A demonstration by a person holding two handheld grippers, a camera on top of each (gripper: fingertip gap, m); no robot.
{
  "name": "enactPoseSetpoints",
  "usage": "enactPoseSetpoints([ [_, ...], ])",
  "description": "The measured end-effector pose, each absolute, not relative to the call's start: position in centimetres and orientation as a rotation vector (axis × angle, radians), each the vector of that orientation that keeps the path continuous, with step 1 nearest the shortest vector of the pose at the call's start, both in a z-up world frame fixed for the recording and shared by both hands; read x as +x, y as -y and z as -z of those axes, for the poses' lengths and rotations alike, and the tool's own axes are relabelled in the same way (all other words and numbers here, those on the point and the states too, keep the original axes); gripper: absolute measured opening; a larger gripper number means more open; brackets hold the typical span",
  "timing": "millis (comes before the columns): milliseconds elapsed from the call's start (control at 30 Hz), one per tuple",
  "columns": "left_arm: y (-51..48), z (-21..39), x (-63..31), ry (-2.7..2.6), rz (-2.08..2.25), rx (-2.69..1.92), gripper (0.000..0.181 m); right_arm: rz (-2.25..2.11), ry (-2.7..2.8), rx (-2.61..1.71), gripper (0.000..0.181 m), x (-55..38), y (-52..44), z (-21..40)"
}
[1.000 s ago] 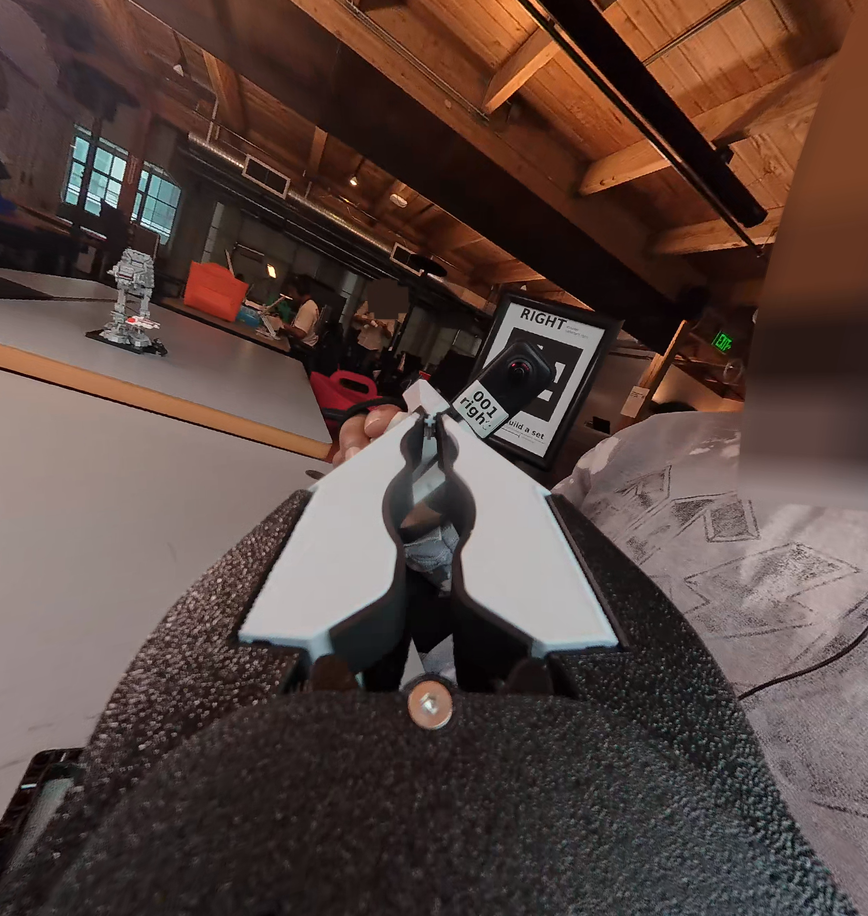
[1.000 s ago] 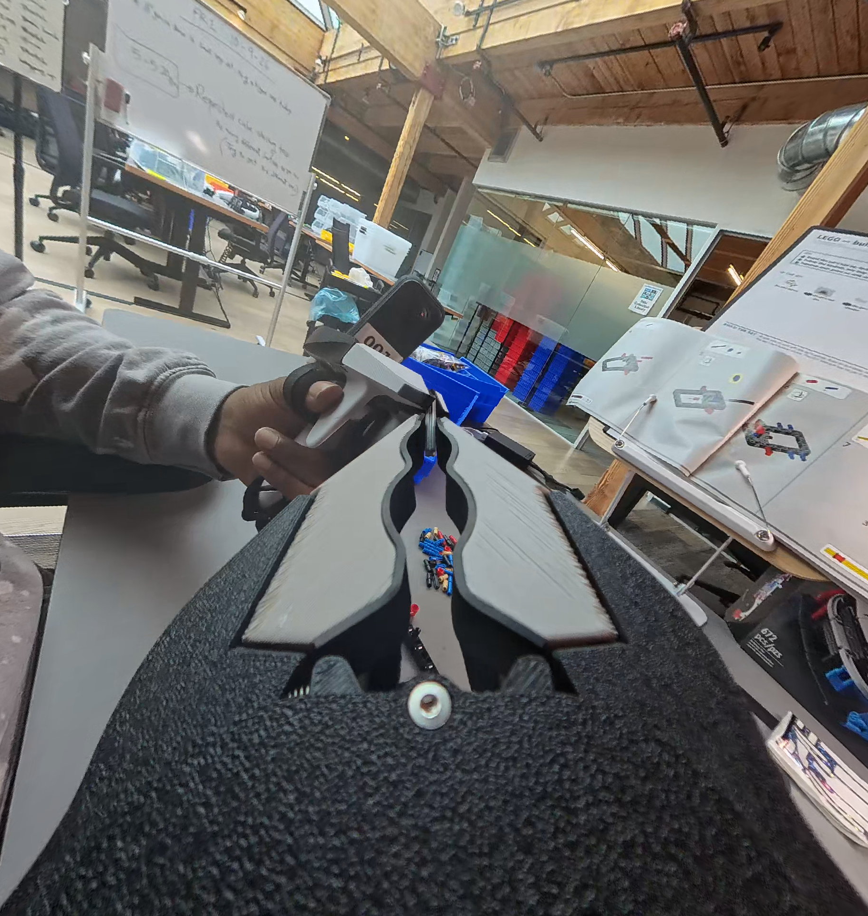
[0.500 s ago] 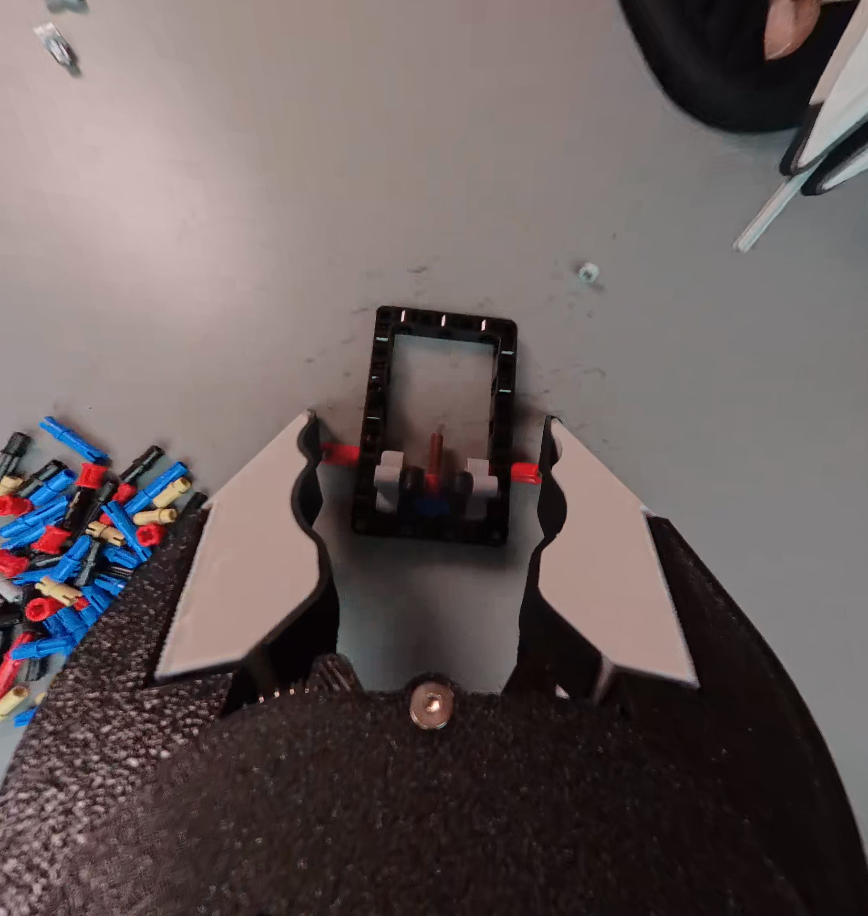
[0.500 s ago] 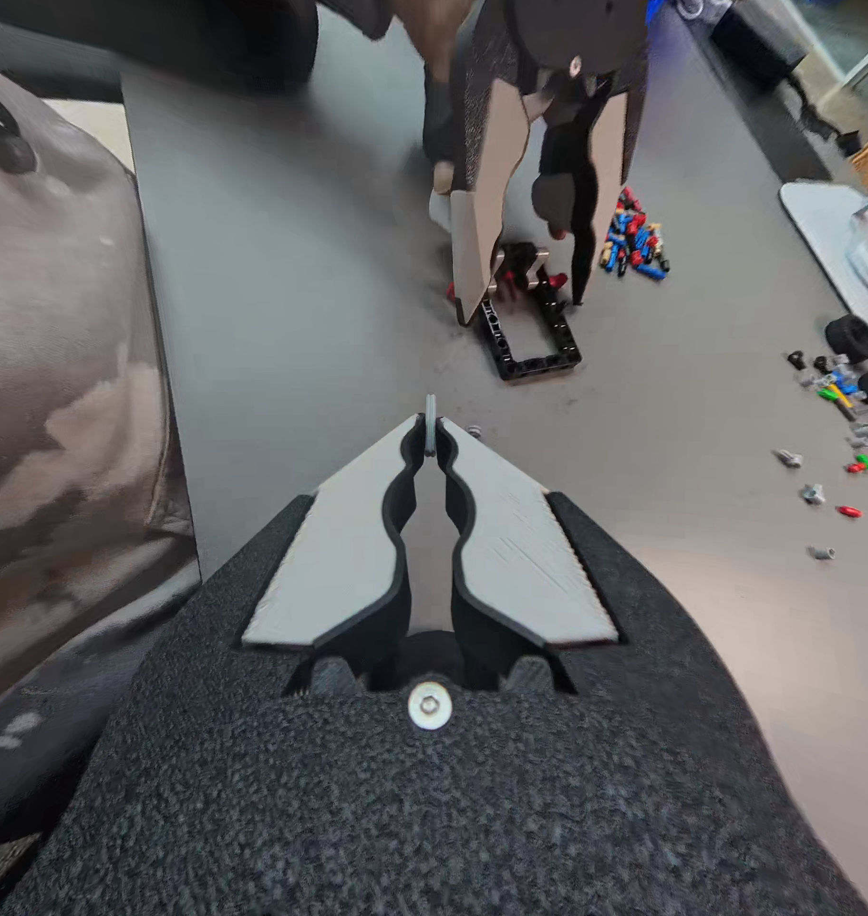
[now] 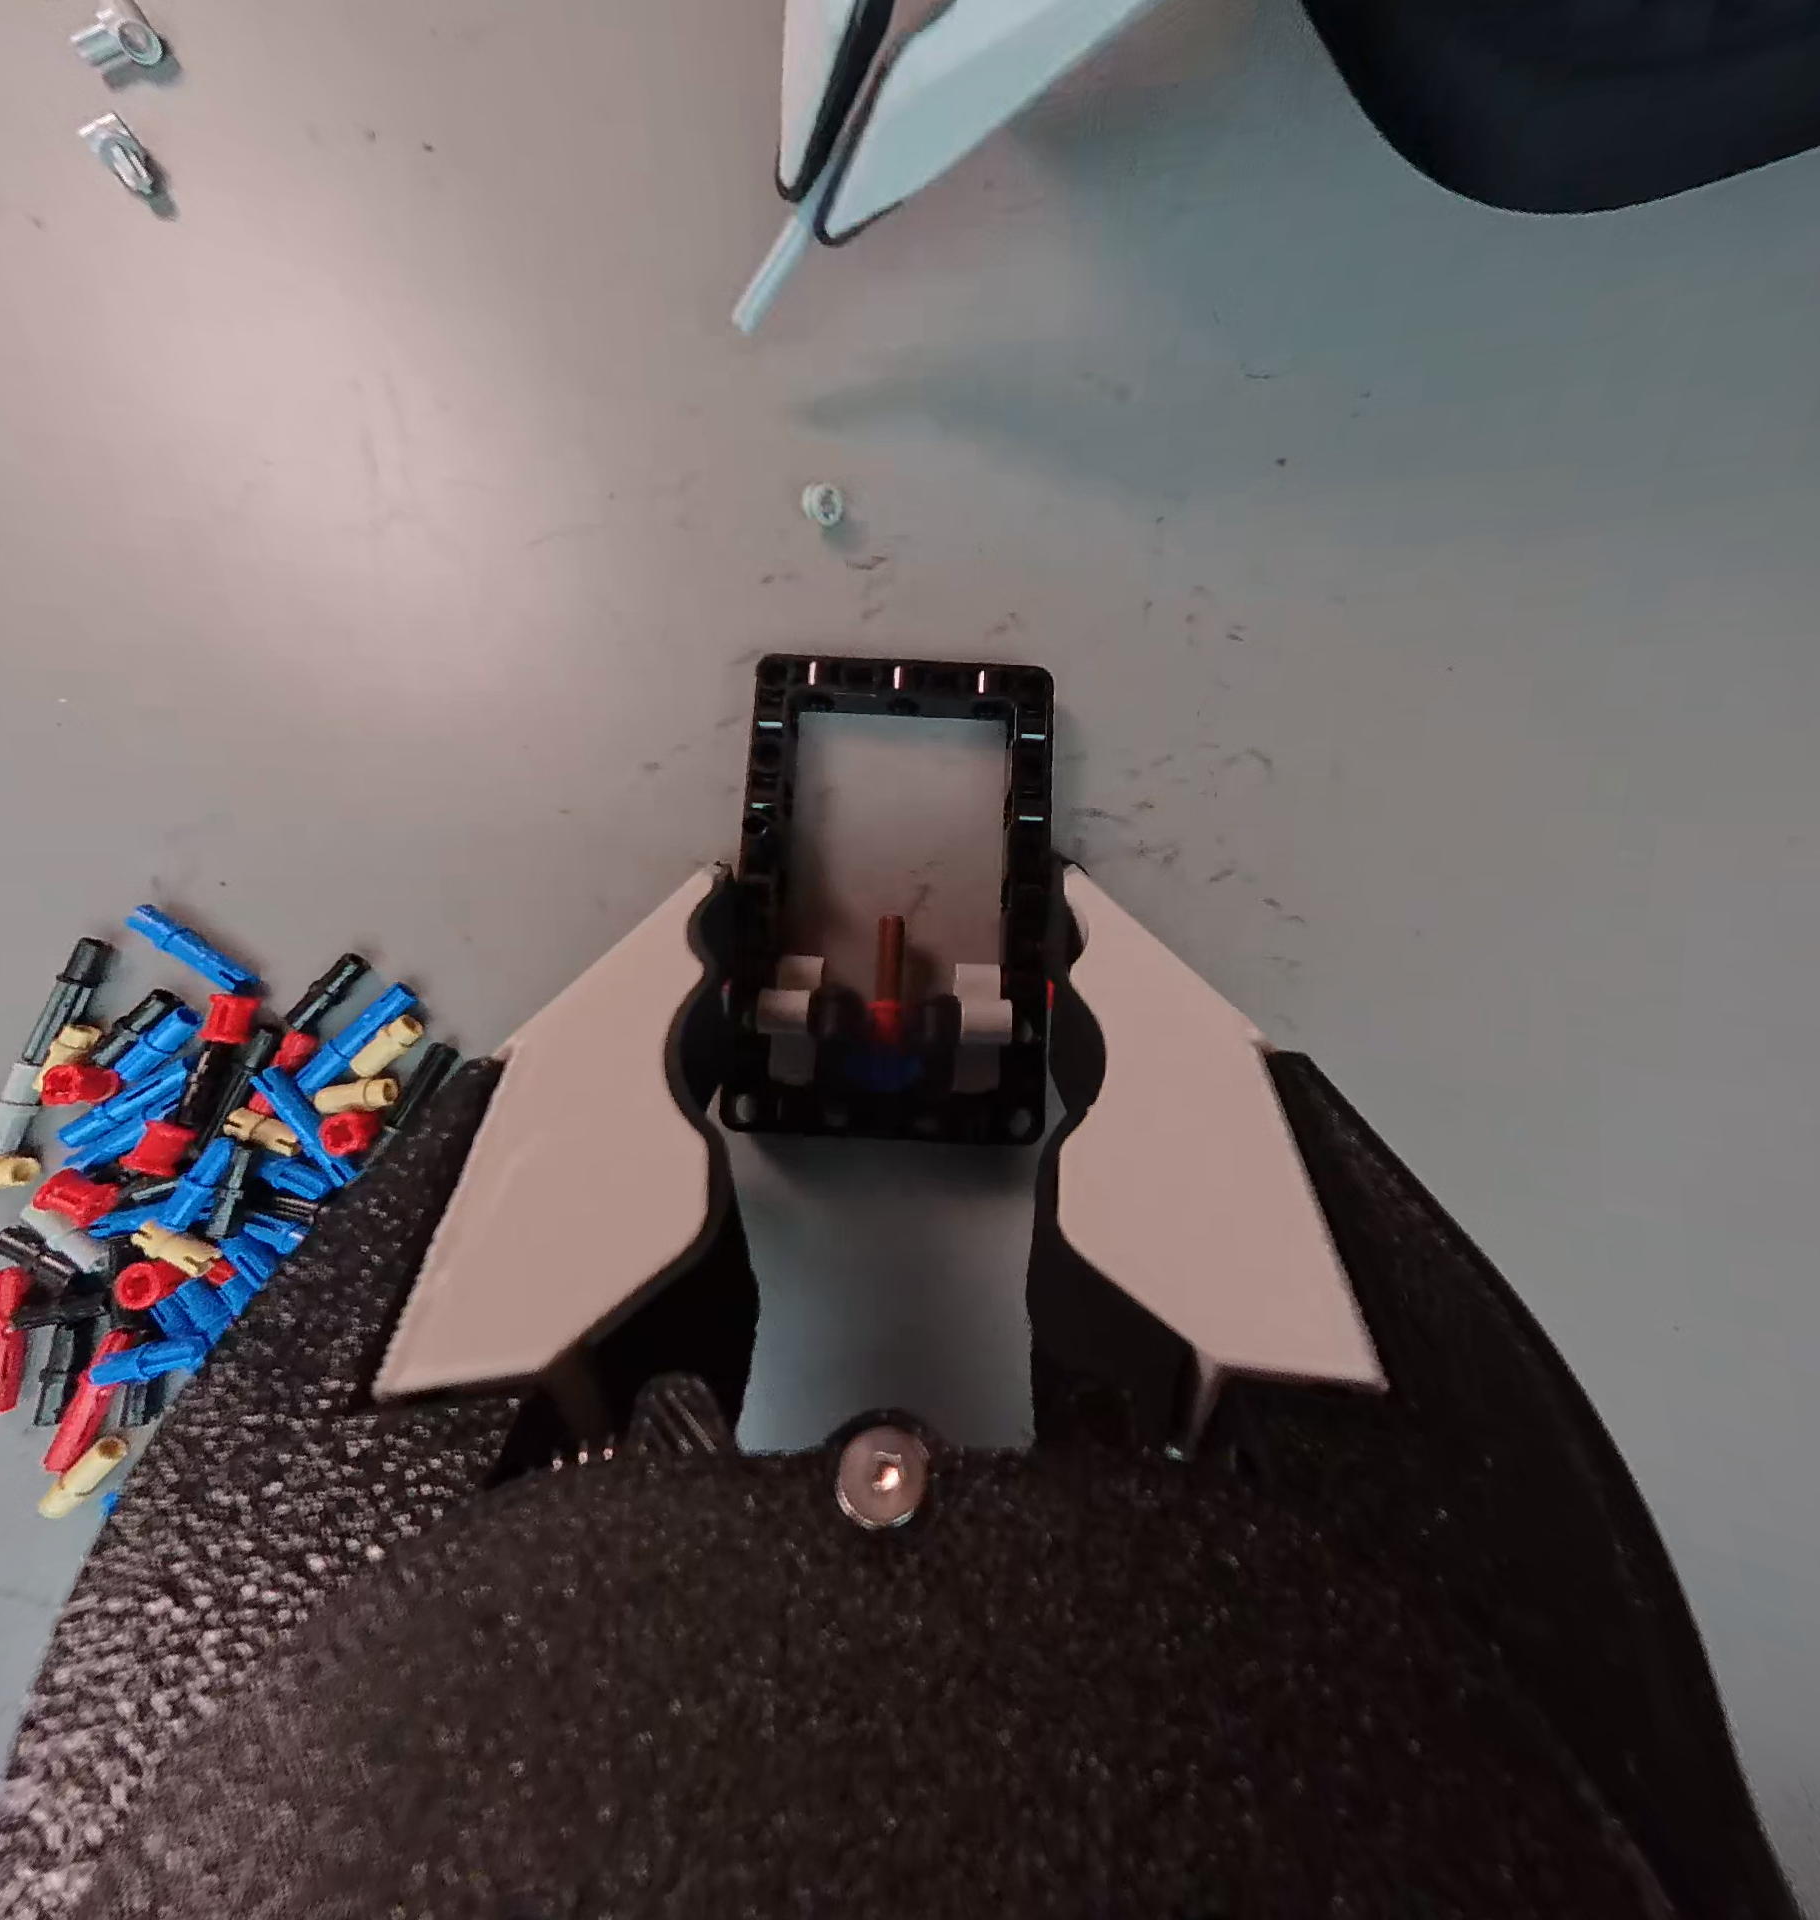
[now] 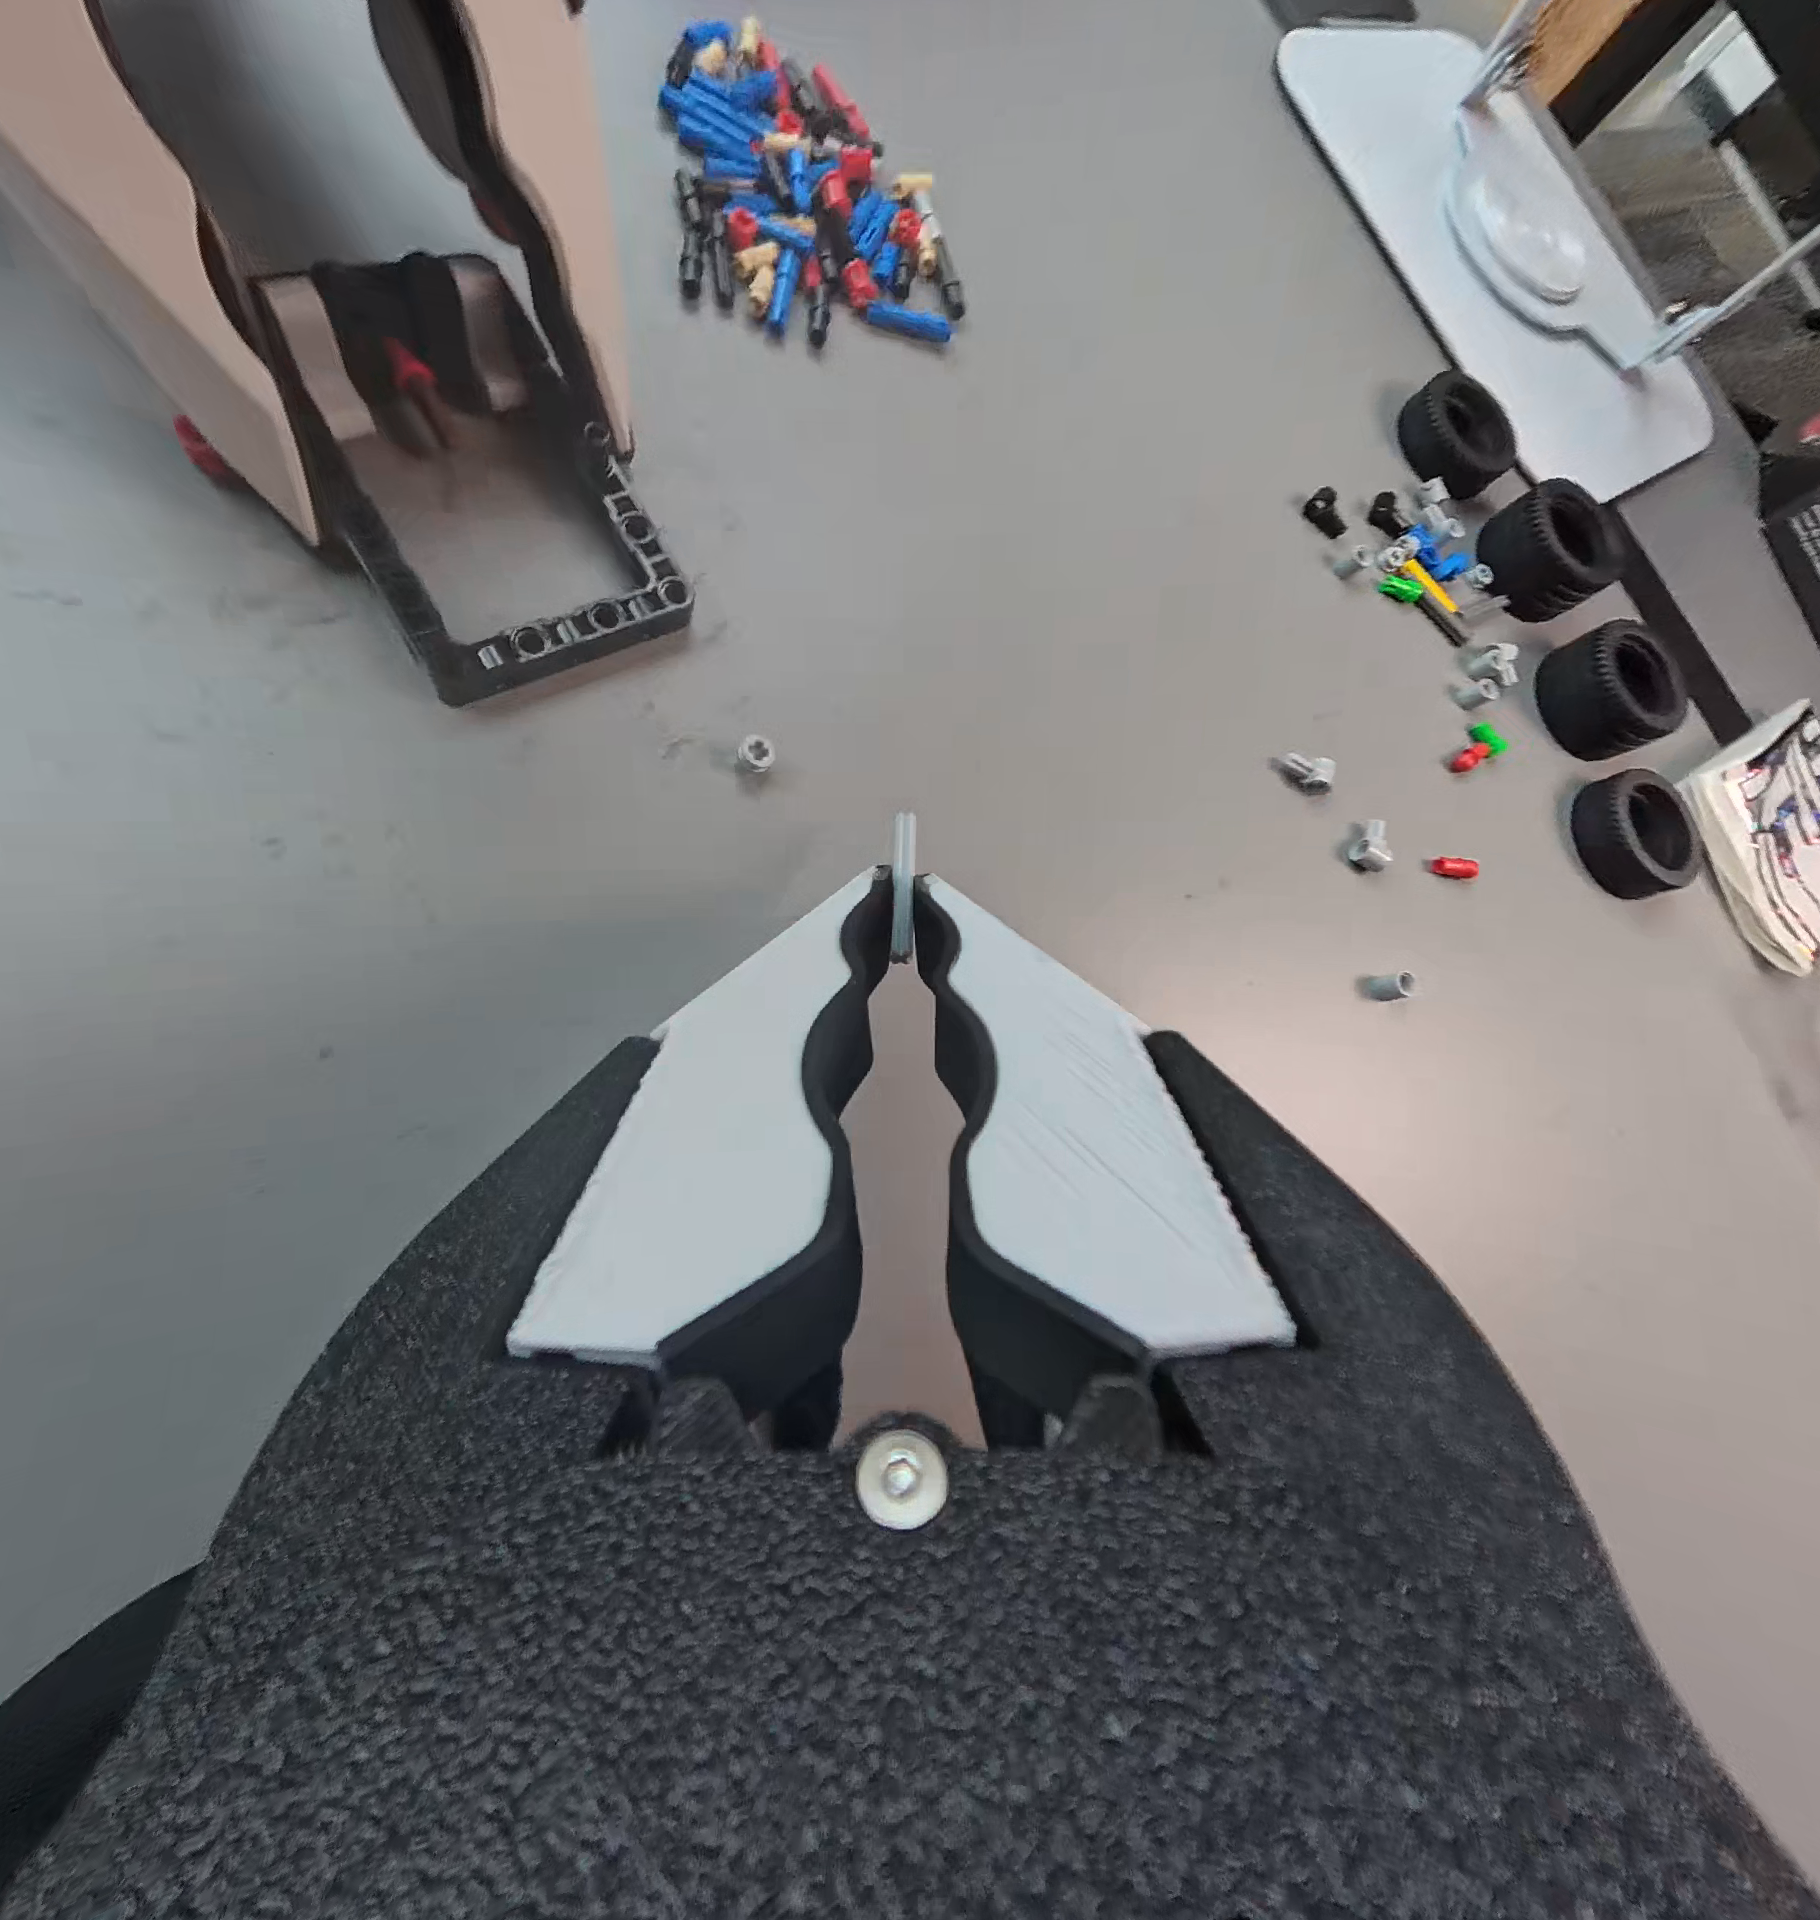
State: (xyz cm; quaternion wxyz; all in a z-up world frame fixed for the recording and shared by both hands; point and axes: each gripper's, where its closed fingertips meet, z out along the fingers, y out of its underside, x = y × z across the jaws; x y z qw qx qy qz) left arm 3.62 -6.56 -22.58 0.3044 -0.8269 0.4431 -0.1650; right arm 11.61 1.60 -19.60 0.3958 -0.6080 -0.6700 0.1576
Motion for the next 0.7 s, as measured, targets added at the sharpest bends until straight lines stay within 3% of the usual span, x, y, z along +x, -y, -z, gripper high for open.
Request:
enactPoseSetpoints([
  [33, 6.5, 22.6, 3.6, -1.169, 0.431, -2.18, 0.06, -0.423, 1.661, -1.543, 0.003, 11.8, -1.8, 18.9],
  [200, 5.8, 20.8, 3.5, -1.055, 0.515, -2.086, 0.059, -0.8, 1.33, -1.47, 0.003, 12.7, -0.1, 12.6],
  [333, 4.0, 14.9, 3.5, -0.737, 0.734, -1.922, 0.059, -1.124, 0.961, -1.433, 0.003, 14.3, 2.1, 7.4],
  [467, 2.3, 10.5, 2.9, -0.44, 0.83, -1.801, 0.059, -1.156, 0.769, -1.437, 0.003, 13.7, 4.1, 5.8],
  [700, 1.2, 8.5, 2.2, -0.355, 0.478, -1.699, 0.057, -1.349, 0.526, -1.512, 0.003, 8.8, 6.1, 5.8],
])
